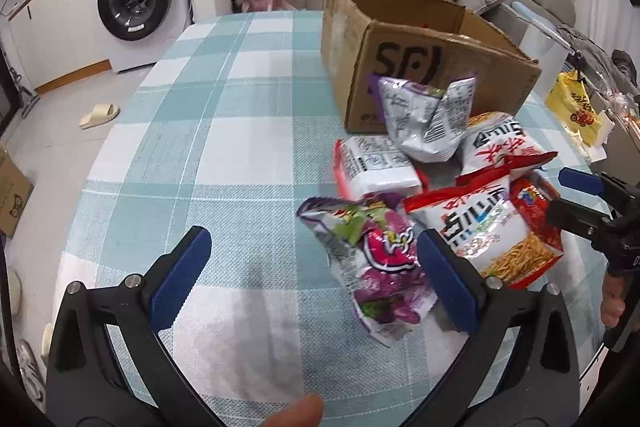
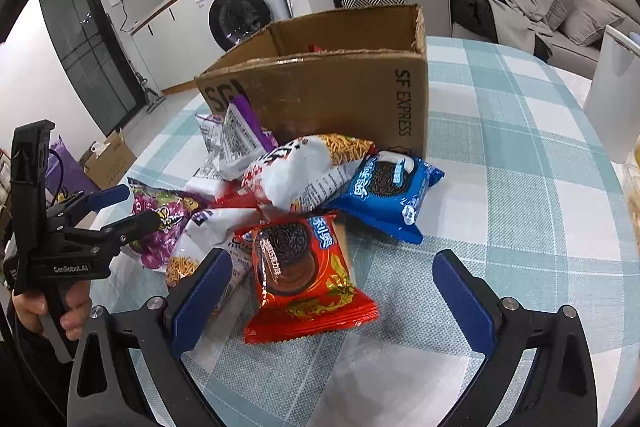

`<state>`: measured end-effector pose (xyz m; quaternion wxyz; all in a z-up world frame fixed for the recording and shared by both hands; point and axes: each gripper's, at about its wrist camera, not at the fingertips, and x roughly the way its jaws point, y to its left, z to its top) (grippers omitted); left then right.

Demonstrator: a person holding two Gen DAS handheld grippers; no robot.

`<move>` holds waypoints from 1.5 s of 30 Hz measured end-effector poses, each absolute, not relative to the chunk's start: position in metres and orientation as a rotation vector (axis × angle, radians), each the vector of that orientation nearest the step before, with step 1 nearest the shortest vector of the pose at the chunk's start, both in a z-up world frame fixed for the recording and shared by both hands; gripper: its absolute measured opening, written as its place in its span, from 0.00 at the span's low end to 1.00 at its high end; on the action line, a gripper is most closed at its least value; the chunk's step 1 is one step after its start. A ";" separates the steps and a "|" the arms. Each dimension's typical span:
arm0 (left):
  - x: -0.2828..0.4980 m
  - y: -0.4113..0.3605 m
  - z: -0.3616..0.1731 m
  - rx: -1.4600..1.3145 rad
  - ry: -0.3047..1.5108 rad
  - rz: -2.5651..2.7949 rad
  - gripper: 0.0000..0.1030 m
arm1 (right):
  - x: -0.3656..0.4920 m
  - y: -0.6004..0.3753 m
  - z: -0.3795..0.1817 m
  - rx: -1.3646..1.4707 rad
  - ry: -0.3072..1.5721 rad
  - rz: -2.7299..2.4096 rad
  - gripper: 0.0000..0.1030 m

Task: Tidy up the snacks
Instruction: 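Withdraw both open tools from the box back to the snack pile, then grasp the purple snack bag with the left tool while the right tool grasps the red cookie packet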

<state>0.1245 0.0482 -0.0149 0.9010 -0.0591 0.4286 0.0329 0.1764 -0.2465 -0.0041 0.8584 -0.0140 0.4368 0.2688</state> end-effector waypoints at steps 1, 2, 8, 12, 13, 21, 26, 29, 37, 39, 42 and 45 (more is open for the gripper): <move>0.124 0.050 -0.017 -0.132 0.891 0.061 0.99 | 0.177 -0.246 -0.006 -0.025 0.923 0.569 0.99; 0.123 0.052 -0.019 -0.138 0.896 0.055 0.99 | 0.177 -0.246 -0.006 -0.021 0.925 0.573 0.99; 0.121 0.060 -0.026 -0.123 0.909 0.068 0.99 | 0.178 -0.246 -0.010 -0.012 0.934 0.596 0.96; 0.123 0.060 -0.027 -0.126 0.919 0.065 0.99 | 0.177 -0.244 -0.011 -0.011 0.938 0.616 0.83; 0.123 0.059 -0.027 -0.126 0.924 0.051 0.99 | 0.177 -0.244 -0.011 -0.010 0.937 0.624 0.82; 0.125 0.051 -0.033 -0.166 0.935 -0.002 0.99 | 0.174 -0.243 -0.010 0.008 0.934 0.667 0.70; 0.128 0.050 -0.037 -0.187 0.939 -0.008 0.95 | 0.171 -0.239 -0.012 -0.009 0.939 0.696 0.57; 0.130 0.046 -0.038 -0.177 0.937 -0.042 0.81 | 0.170 -0.237 -0.011 -0.027 0.933 0.699 0.47; 0.124 0.038 -0.035 -0.180 0.889 -0.131 0.44 | 0.167 -0.239 -0.005 -0.039 0.908 0.715 0.43; 0.124 0.041 -0.033 -0.195 0.878 -0.133 0.43 | 0.167 -0.242 -0.003 -0.033 0.902 0.718 0.43; 0.121 0.042 -0.025 -0.194 0.847 -0.139 0.43 | 0.165 -0.247 0.000 -0.025 0.892 0.722 0.43; 0.116 0.043 -0.014 -0.194 0.812 -0.144 0.43 | 0.163 -0.252 0.007 -0.015 0.869 0.723 0.43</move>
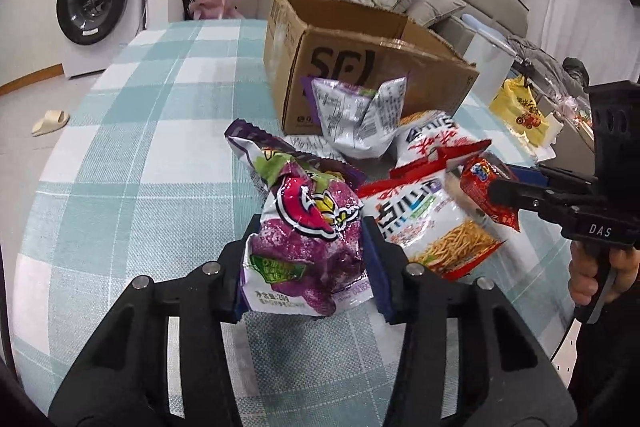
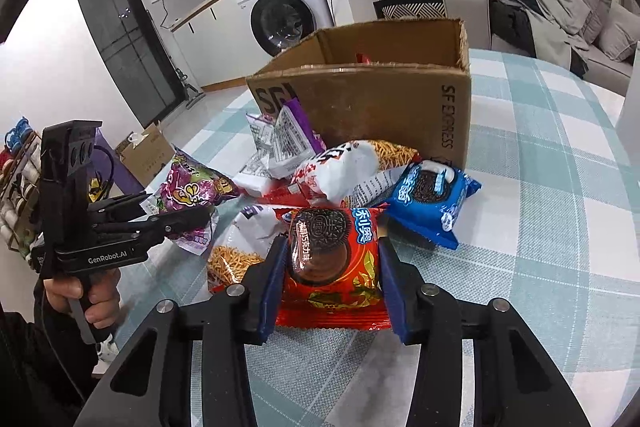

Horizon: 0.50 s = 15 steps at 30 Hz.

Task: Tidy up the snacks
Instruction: 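Lift and carry both held packets over the box and lower them inside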

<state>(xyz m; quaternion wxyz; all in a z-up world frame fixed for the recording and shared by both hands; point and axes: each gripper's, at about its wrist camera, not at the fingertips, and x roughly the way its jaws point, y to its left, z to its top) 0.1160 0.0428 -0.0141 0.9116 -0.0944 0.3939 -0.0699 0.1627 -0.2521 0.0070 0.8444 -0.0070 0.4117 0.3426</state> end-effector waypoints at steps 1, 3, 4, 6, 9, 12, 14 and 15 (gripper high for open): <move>0.114 0.043 -0.010 -0.193 0.803 -0.146 0.43 | 0.162 -0.254 0.010 -0.013 0.862 0.724 0.43; 0.111 0.042 -0.003 -0.191 0.783 -0.148 0.43 | 0.161 -0.256 0.014 -0.008 0.850 0.720 0.43; 0.110 0.042 0.001 -0.190 0.775 -0.149 0.43 | 0.160 -0.257 0.017 -0.004 0.845 0.719 0.43; 0.106 0.041 0.007 -0.189 0.761 -0.149 0.43 | 0.160 -0.259 0.021 -0.001 0.830 0.718 0.43; 0.100 0.041 0.017 -0.188 0.736 -0.136 0.43 | 0.157 -0.260 0.029 0.008 0.806 0.720 0.43; 0.095 0.041 0.028 -0.192 0.715 -0.134 0.43 | 0.153 -0.263 0.038 0.015 0.778 0.720 0.43; 0.093 0.041 0.034 -0.192 0.700 -0.130 0.43 | 0.152 -0.266 0.045 0.028 0.758 0.715 0.43; 0.092 0.040 0.038 -0.191 0.693 -0.127 0.43 | 0.151 -0.268 0.048 0.035 0.746 0.713 0.43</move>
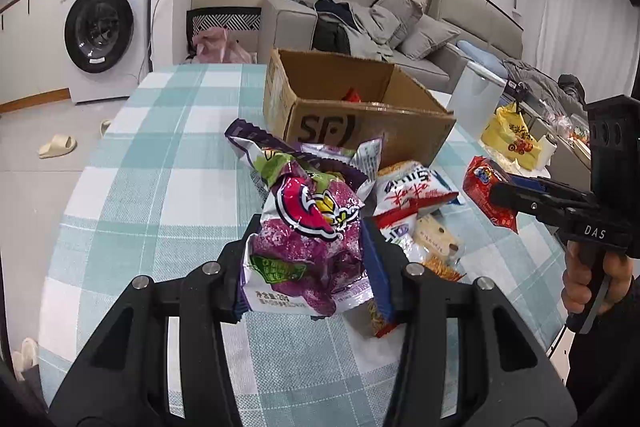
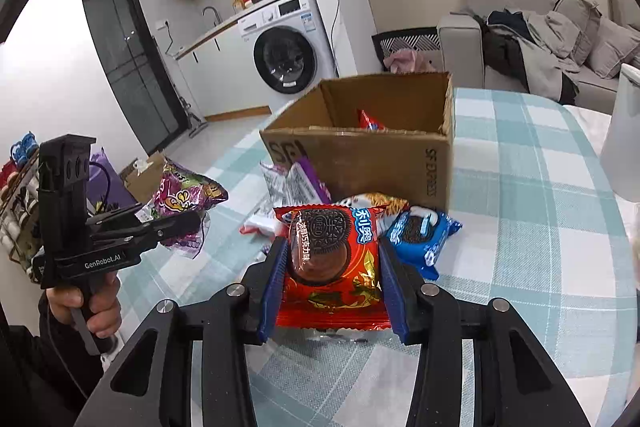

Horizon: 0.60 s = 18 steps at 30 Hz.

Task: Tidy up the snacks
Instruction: 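Lift and carry both held packets over the box and lower them inside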

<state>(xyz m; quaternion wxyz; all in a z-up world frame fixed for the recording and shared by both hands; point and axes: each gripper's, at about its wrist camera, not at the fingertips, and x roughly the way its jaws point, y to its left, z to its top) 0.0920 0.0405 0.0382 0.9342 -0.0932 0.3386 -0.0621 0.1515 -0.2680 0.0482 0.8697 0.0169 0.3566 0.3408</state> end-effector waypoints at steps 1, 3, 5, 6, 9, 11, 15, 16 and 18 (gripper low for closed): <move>0.093 0.040 0.041 -0.190 0.687 -0.126 0.43 | 0.151 -0.269 0.051 0.040 0.738 0.710 0.43; 0.093 0.040 0.048 -0.189 0.676 -0.126 0.43 | 0.150 -0.273 0.057 0.049 0.716 0.702 0.43; 0.095 0.038 0.054 -0.183 0.667 -0.126 0.43 | 0.151 -0.275 0.064 0.058 0.700 0.691 0.43; 0.096 0.037 0.057 -0.181 0.661 -0.125 0.43 | 0.152 -0.277 0.067 0.064 0.693 0.687 0.43; 0.102 0.037 0.068 -0.178 0.644 -0.129 0.43 | 0.155 -0.282 0.076 0.090 0.673 0.669 0.43; 0.107 0.037 0.074 -0.175 0.631 -0.131 0.43 | 0.157 -0.283 0.081 0.103 0.659 0.662 0.43; 0.120 0.037 0.090 -0.166 0.609 -0.137 0.43 | 0.161 -0.283 0.090 0.109 0.643 0.645 0.43; 0.122 0.036 0.093 -0.162 0.602 -0.137 0.43 | 0.162 -0.283 0.093 0.113 0.639 0.641 0.43; 0.128 0.035 0.101 -0.155 0.593 -0.142 0.43 | 0.164 -0.283 0.097 0.120 0.633 0.639 0.43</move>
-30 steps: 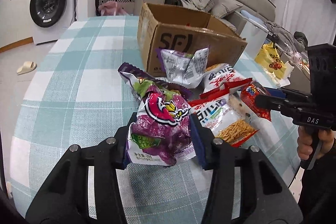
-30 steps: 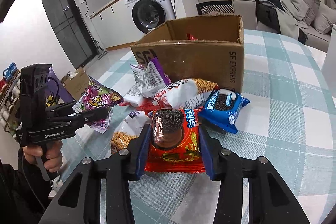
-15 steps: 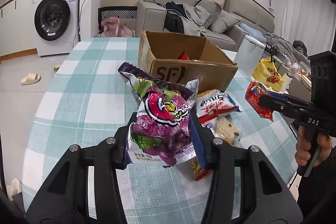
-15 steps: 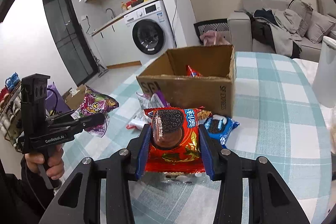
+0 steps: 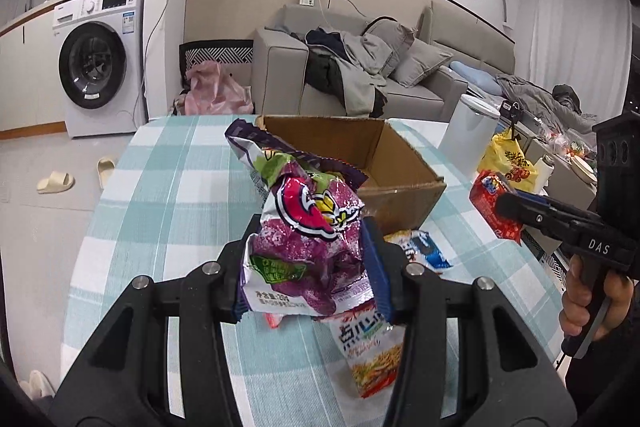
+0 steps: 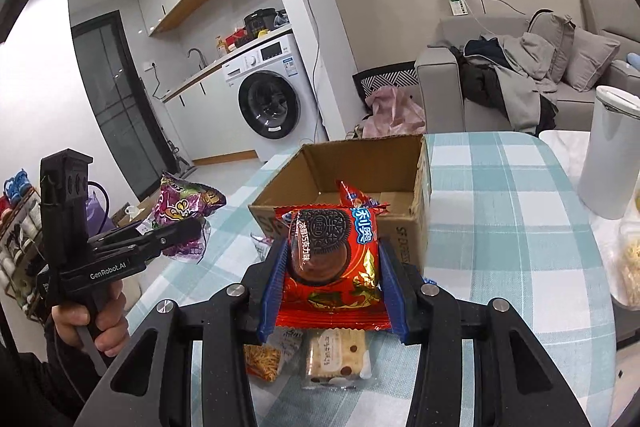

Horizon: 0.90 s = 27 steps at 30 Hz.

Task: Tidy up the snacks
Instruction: 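Lift and carry both held packets over the box and lower them inside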

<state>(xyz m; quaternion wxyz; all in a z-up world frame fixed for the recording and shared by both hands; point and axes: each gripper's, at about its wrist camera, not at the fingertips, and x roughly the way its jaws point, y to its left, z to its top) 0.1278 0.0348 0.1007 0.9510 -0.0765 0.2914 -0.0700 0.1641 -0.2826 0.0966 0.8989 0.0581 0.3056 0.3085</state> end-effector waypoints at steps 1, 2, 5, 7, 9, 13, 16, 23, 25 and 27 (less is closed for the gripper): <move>0.131 0.034 0.104 -0.155 0.588 -0.145 0.43 | 0.166 -0.282 0.098 0.123 0.632 0.637 0.43; 0.134 0.034 0.107 -0.155 0.585 -0.146 0.43 | 0.168 -0.281 0.100 0.126 0.632 0.636 0.43; 0.142 0.034 0.114 -0.146 0.575 -0.151 0.43 | 0.173 -0.279 0.103 0.133 0.627 0.634 0.43; 0.148 0.033 0.118 -0.142 0.574 -0.153 0.43 | 0.175 -0.277 0.105 0.138 0.621 0.630 0.43; 0.152 0.033 0.121 -0.139 0.569 -0.154 0.43 | 0.180 -0.276 0.107 0.145 0.620 0.630 0.43; 0.166 0.031 0.123 -0.136 0.571 -0.157 0.43 | 0.186 -0.273 0.110 0.152 0.614 0.621 0.43; 0.172 0.028 0.120 -0.120 0.565 -0.145 0.43 | 0.190 -0.272 0.111 0.157 0.616 0.614 0.43; 0.193 0.025 0.115 -0.109 0.554 -0.135 0.43 | 0.203 -0.266 0.109 0.164 0.623 0.603 0.43; 0.202 0.025 0.111 -0.125 0.559 -0.139 0.43 | 0.207 -0.264 0.108 0.169 0.625 0.597 0.43; 0.212 0.025 0.107 -0.132 0.563 -0.141 0.43 | 0.211 -0.263 0.107 0.176 0.625 0.591 0.43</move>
